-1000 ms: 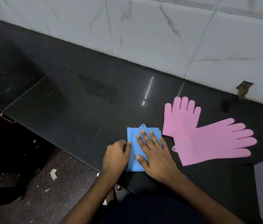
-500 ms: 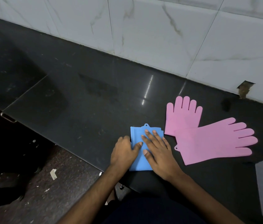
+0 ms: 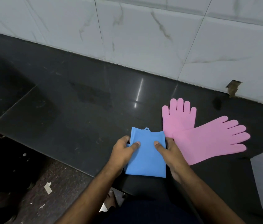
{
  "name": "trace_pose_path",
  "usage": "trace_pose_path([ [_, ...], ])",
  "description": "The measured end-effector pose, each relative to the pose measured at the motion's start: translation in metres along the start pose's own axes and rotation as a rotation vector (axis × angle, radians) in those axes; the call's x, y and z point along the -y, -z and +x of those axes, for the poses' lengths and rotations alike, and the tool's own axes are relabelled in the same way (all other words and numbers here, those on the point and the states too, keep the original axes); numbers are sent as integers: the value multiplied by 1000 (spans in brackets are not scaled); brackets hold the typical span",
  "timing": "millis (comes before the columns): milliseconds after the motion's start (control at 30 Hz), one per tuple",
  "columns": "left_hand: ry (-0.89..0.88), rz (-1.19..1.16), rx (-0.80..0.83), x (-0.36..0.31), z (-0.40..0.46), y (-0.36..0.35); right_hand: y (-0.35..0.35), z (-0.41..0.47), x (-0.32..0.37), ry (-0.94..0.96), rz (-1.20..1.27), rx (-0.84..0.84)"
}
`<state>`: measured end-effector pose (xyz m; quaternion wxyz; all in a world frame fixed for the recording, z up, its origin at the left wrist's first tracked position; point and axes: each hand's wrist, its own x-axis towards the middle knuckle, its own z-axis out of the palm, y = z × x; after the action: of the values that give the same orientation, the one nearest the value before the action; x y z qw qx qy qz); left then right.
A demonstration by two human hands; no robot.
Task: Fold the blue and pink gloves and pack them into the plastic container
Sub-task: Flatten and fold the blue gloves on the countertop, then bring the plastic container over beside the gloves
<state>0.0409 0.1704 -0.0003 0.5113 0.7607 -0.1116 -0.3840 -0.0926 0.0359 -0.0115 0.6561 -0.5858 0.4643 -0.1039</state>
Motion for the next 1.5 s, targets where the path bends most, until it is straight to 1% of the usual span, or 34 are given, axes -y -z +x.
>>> trace_pose_path([
  [67, 1, -42, -7, -7, 5, 14, -8, 7, 3, 36, -1, -6],
  [167, -25, -12, -47, -14, 16, 36, -26, 16, 6, 111, -49, -26],
  [233, -80, 159, -86, -13, 23, 48, -39, 18, 8, 146, -139, -45],
  [300, -170, 437, -127, -7, 28, 56, -49, 22, 7, 224, -347, -94],
  [367, -279, 625, -163, -3, 30, 59, -55, 22, 5, 279, -505, -150],
  [533, -485, 755, -266, -13, 32, 57, -56, 11, 6, 320, -521, -224],
  [600, -566, 752, -262, -23, 29, 46, -47, 4, 10, 333, -546, -268],
  [767, -722, 692, -126, -45, 12, -5, -6, -20, 23, 376, -541, -367],
  [933, -805, 629, 27, -57, -10, -70, 48, -60, 22, 389, -491, -479],
  [1167, -885, 645, 225, -71, -42, -156, 119, -104, 6, 333, -477, -648],
  [1300, -920, 637, 341, -77, -57, -199, 151, -126, -7, 291, -424, -743],
  [1500, -964, 607, 489, -83, -78, -265, 192, -162, -29, 163, -334, -829],
])
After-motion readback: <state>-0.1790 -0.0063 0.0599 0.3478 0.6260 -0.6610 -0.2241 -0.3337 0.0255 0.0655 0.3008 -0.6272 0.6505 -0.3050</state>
